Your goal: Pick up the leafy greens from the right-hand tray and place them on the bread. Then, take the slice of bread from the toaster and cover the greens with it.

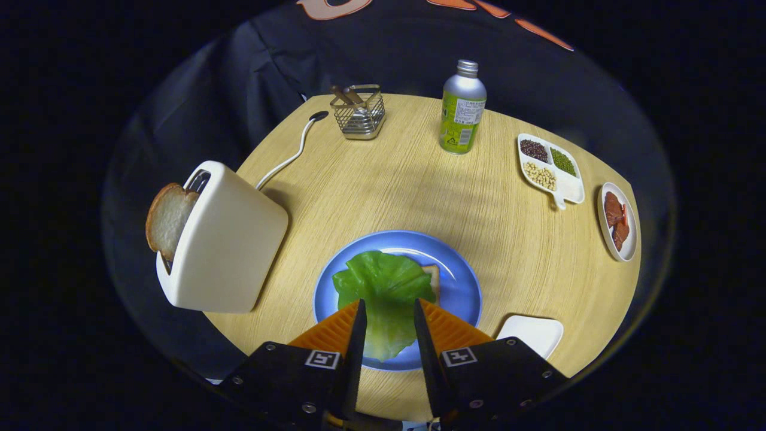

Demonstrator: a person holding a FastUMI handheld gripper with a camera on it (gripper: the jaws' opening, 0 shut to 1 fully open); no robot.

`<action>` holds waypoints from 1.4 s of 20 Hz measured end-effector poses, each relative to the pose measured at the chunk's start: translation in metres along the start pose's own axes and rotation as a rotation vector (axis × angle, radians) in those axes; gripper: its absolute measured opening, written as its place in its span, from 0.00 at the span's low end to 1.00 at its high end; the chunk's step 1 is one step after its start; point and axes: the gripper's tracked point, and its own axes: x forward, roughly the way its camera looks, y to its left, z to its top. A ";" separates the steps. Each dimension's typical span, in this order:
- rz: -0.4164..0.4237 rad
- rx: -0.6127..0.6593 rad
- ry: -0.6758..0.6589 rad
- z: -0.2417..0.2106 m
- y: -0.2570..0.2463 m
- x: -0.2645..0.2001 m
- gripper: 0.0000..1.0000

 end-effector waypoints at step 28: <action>0.091 0.036 0.067 0.090 0.224 -0.060 0.90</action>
